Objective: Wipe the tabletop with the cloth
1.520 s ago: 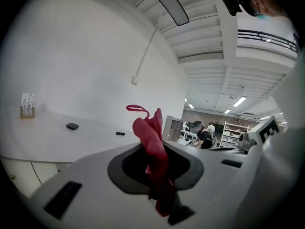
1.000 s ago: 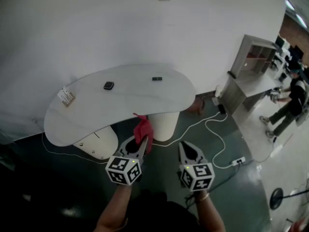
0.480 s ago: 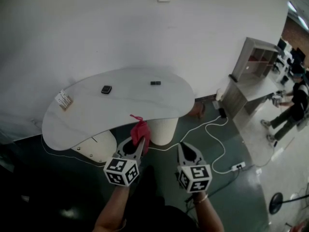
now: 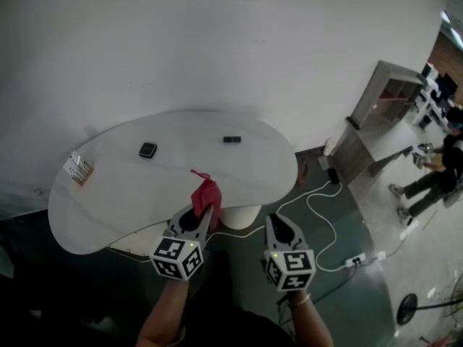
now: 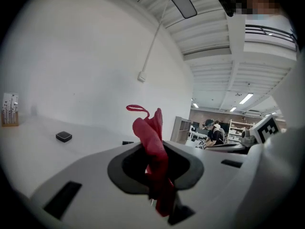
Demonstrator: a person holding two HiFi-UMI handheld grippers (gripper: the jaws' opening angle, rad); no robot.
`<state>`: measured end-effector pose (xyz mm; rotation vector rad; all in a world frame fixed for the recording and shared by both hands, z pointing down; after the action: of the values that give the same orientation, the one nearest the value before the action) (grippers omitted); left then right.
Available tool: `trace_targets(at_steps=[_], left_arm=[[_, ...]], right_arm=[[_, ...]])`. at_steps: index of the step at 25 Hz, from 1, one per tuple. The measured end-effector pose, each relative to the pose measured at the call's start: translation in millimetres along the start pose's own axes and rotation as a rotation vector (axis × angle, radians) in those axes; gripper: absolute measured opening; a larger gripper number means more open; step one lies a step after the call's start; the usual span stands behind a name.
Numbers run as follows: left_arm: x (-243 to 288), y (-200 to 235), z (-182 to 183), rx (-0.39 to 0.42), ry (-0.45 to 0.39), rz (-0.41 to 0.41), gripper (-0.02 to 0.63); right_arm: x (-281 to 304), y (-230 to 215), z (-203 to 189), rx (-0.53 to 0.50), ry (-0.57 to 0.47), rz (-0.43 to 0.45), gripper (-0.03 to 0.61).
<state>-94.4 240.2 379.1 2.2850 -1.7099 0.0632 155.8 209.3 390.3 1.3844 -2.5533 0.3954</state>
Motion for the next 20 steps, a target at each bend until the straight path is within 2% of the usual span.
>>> trace_targets(at_steps=[3, 6, 20], left_arm=[[30, 27, 7, -0.010, 0.014, -0.003, 0.064], [57, 52, 17, -0.015, 0.027, -0.004, 0.064], [154, 136, 49, -0.030, 0.053, -0.038, 0.064]], right_arm=[[36, -3, 8, -0.010, 0.029, 0.004, 0.011], [70, -4, 19, -0.008, 0.057, 0.032, 0.088], [188, -11, 61, -0.052, 0.120, 0.076, 0.150]])
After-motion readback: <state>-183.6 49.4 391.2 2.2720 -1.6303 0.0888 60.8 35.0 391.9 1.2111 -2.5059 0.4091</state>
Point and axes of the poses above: the fingertips, and each gripper's own axes: x forward along the fingers, y to its left, z out of its top, the point moved 10 cm from there along -x, backward along the fingers, and after that the axes turned 1 degree about x, right-handed, at the moved point
